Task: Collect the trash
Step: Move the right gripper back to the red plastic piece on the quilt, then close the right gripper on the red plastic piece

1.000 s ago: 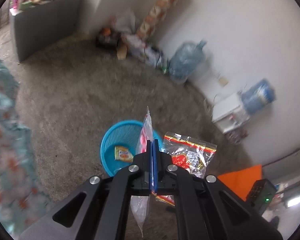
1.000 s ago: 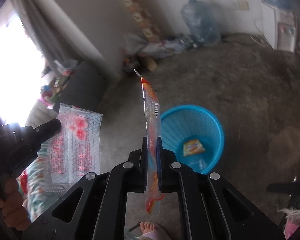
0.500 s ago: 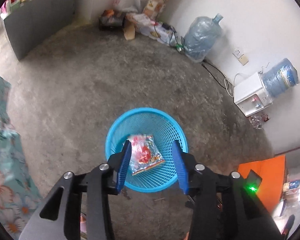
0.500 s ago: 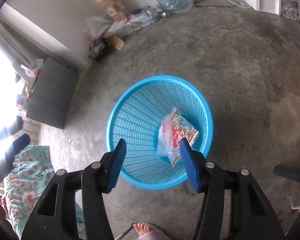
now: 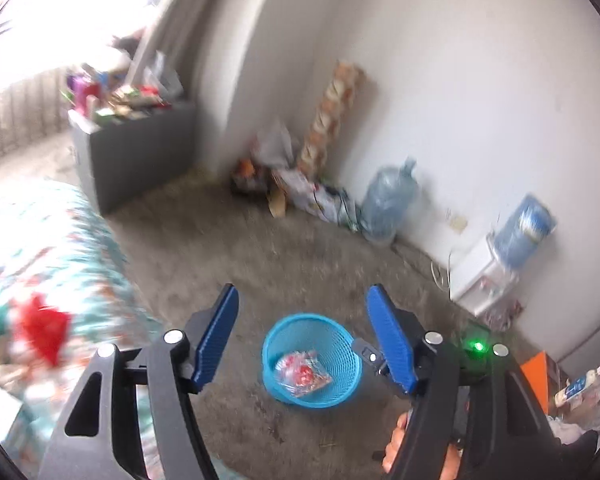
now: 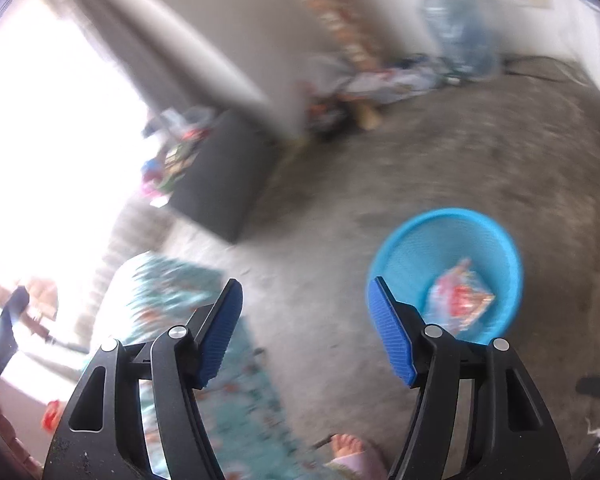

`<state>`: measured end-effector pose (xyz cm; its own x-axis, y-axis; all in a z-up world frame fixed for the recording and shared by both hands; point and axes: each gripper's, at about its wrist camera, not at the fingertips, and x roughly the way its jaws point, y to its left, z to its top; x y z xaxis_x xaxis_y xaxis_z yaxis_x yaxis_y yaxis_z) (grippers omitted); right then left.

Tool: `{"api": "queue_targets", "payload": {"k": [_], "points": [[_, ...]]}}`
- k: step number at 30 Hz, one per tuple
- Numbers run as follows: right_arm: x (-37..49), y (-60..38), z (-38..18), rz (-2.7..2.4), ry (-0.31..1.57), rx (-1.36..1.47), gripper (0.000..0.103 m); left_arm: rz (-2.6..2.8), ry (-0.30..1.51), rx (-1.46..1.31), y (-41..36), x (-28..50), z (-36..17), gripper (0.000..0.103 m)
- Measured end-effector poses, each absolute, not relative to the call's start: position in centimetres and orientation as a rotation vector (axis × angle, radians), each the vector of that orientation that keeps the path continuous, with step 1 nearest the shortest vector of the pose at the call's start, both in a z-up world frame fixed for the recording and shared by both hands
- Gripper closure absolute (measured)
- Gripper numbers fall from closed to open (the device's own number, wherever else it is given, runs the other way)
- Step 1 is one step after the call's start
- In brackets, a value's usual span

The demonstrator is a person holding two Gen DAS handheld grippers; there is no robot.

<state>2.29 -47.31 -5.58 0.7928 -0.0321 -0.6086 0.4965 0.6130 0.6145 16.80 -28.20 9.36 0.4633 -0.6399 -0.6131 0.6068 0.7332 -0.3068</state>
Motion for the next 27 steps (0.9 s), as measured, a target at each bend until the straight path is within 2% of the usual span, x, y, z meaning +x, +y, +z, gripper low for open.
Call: {"api": "queue_targets", "payload": {"k": [8,10,17,27], "points": [[7.2,-39.8,-1.4,-0.024,0.656,0.793,0.037,-0.681,0.654,-0.115,-12.6,12.3,12.9,0.031],[8.7,-37.6,-0.9,0.045,0.689,0.768,0.037,-0.675,0.614,-0.111,-8.8,11.1,12.9,0.024],[14.2,-30.1,-0.7,0.264,0.813,0.768,0.037,-0.538,0.523,-0.179,2.9,7.4,12.0,0.022],[22.1,-24.4,-3.4,0.288,0.947,0.839,0.037,-0.429,0.53,-0.297,11.9,6.0,8.6,0.019]]}}
